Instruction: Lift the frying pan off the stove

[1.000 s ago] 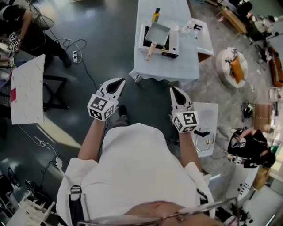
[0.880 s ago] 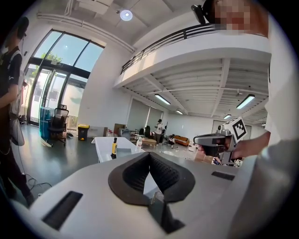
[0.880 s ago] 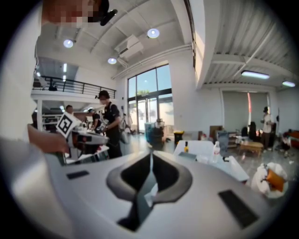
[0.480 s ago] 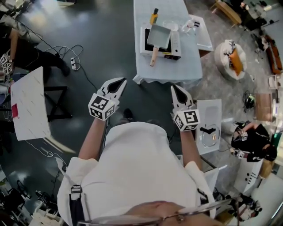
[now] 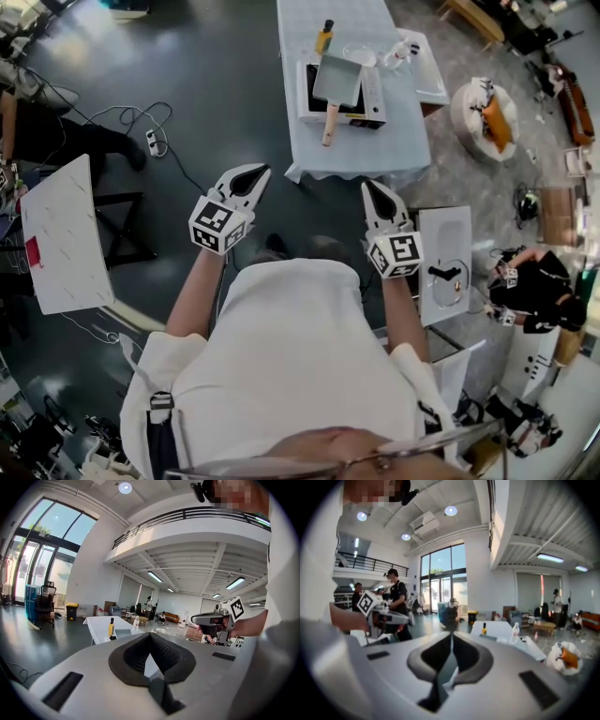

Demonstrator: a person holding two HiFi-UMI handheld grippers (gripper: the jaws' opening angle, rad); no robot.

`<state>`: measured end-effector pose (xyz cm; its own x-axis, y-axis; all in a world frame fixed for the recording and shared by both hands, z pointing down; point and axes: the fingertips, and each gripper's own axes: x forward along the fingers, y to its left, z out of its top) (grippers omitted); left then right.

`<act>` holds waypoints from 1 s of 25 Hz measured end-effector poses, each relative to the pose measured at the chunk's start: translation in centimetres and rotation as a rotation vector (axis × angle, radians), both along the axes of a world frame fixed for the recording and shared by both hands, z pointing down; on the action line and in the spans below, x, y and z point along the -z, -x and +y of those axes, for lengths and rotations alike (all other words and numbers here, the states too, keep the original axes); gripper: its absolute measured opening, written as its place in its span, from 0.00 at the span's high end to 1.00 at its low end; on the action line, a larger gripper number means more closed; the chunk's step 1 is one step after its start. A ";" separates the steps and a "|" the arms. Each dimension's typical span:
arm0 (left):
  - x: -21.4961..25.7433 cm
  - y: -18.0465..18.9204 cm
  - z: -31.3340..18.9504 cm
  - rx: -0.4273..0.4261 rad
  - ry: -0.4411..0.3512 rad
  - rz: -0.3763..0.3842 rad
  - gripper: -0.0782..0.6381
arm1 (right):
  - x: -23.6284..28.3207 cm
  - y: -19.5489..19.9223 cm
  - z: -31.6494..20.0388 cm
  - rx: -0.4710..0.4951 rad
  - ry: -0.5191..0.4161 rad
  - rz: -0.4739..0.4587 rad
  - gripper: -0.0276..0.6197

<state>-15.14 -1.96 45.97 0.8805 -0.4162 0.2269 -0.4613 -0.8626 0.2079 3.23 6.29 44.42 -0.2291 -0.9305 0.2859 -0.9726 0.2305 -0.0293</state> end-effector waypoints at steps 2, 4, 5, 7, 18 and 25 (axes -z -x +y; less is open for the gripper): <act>0.0 -0.2 -0.1 -0.013 0.014 0.006 0.85 | 0.0 -0.1 -0.2 -0.003 0.005 0.001 0.90; -0.1 -0.6 -0.3 -0.019 0.025 0.012 0.85 | 0.0 -0.4 -0.5 -0.006 0.009 0.000 0.90; -0.1 -0.8 -0.4 -0.020 0.028 0.011 0.85 | 0.0 -0.5 -0.7 -0.006 0.012 -0.002 0.90; -0.4 -1.3 -0.8 -0.020 0.033 0.006 0.85 | -0.3 -0.9 -1.2 -0.005 0.018 -0.006 0.90; -1.4 -6.0 -4.4 -0.005 0.059 -0.001 0.85 | -1.9 -4.5 -6.4 0.067 0.039 -0.029 0.90; -2.4 -9.2 -7.6 0.027 0.080 -0.016 0.85 | -3.4 -7.0 -10.6 0.122 0.064 -0.066 0.90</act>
